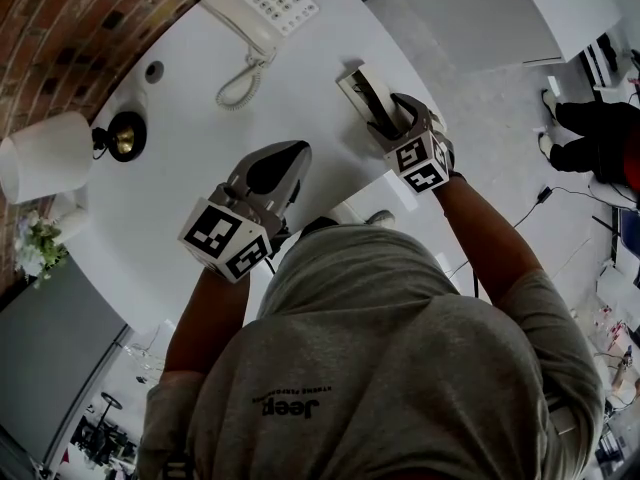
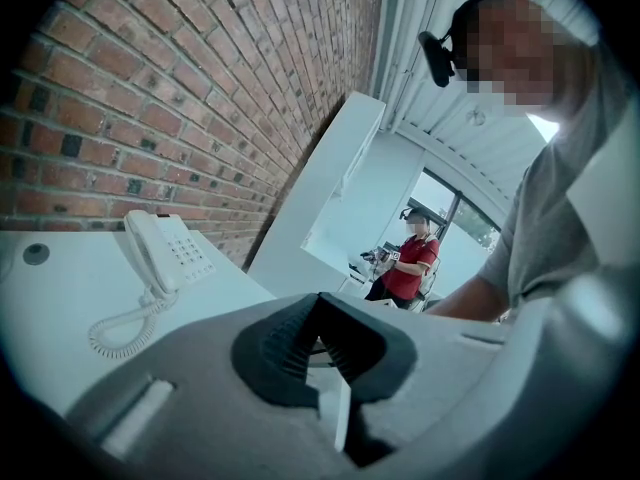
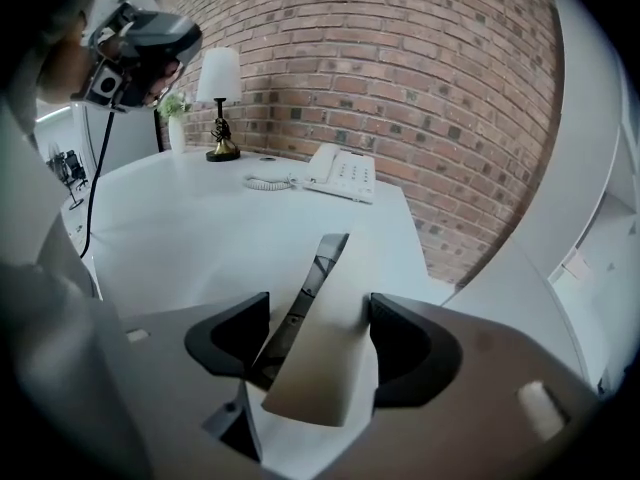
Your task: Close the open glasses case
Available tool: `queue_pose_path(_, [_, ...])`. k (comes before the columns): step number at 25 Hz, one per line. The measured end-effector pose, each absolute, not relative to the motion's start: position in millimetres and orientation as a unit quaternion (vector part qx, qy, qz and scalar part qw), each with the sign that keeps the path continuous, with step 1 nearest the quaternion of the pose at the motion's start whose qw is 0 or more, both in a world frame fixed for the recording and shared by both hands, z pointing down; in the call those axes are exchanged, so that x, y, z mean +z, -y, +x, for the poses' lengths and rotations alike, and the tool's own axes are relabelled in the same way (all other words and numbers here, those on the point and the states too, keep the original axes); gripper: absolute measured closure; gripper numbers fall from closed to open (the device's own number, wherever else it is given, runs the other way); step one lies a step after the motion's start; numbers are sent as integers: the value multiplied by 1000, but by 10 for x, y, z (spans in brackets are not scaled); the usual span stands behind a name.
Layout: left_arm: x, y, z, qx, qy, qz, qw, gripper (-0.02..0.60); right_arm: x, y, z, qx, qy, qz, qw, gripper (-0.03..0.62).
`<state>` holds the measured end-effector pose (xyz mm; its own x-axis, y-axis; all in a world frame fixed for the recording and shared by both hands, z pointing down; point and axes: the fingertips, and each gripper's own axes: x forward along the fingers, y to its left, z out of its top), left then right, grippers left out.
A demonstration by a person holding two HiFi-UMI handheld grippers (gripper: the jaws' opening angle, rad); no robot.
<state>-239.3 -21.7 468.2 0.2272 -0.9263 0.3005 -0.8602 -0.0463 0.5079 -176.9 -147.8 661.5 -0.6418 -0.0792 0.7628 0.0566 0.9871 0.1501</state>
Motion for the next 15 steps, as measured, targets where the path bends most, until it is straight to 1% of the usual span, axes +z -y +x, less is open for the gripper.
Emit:
queue_pose_path(2, [4685,217,-2382,-54,619,721,307,584,6619,1452,-1766,-88,902,5,423,292])
queue_pose_path(3, [4690,214,-2379,-53,619,721,308,584,6625,1438,-1765,-90,901,4,424,310])
queue_pose_path(9, [4689,221,-2360,-53,618,722,305,584,6638,1434,-1767,-87,900,2,427,309])
queue_pose_path(14, [4651,217,-2370,-52,617,724,303,584,6579,1340,-1818,-64,902,-18,426,272])
queue_pose_path(15, [4649,212,-2378,-51,617,724,303,584,6562,1312,-1836,-63,903,-21,424,256])
